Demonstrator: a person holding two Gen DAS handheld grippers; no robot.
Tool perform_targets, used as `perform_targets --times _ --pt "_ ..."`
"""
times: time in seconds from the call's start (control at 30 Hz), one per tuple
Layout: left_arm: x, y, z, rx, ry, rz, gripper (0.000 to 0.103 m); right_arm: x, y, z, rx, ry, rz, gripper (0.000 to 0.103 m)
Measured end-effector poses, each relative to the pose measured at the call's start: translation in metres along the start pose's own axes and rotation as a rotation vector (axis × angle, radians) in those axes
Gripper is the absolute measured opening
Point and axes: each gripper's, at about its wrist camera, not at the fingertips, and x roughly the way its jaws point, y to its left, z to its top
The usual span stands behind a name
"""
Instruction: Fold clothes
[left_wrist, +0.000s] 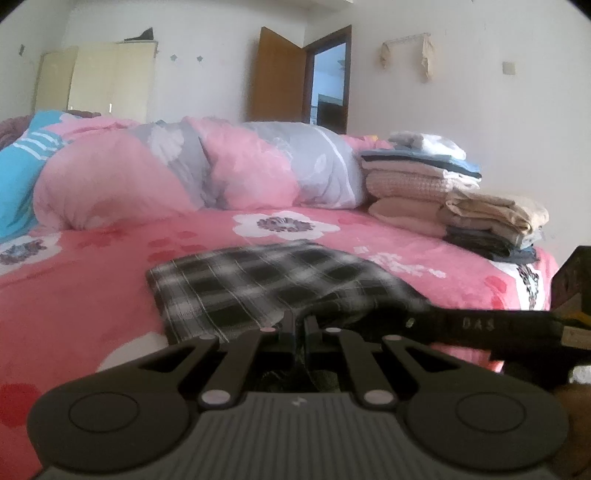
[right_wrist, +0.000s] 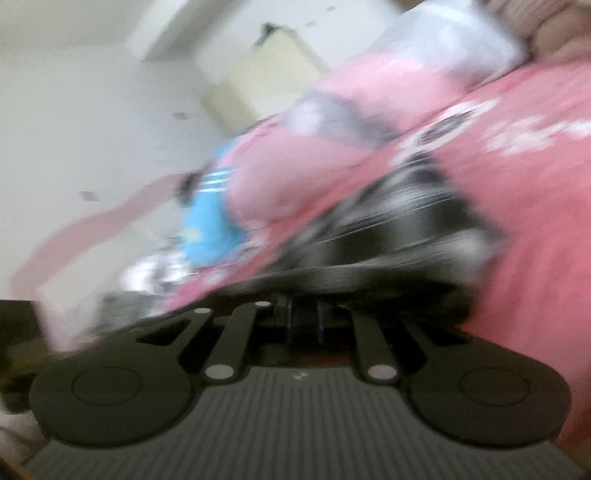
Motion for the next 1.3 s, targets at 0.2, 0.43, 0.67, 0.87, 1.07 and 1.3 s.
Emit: perform_targets --times 0.2,0.43,0.67,0.87,1.07,1.3 --pt "0.007 -0.003 -0.013 0.029 0.050 -0.016 0.008 -0.027 -0.014 0.003 -0.072 -0.126 -0.218 0.010" --pt "0.002 -0.019 -0.027 0.170 0.059 0.072 0.033 -0.025 -0.013 0.005 -0.141 -0.119 -0.259 0.006" --pt "-0.001 -0.023 -0.027 0.174 0.054 0.099 0.032 -0.026 -0.004 0.019 -0.247 -0.119 -0.326 0.004" --pt "-0.010 -0.018 -0.028 0.156 0.050 0.149 0.030 -0.026 -0.016 0.021 -0.188 -0.112 -0.324 0.000" --pt "-0.018 -0.010 -0.031 0.135 0.049 0.208 0.026 -0.023 -0.026 0.019 -0.130 -0.095 -0.312 0.000" --pt "-0.019 -0.012 -0.040 0.188 0.085 0.256 0.026 -0.024 -0.028 0.017 -0.121 -0.097 -0.307 0.000"
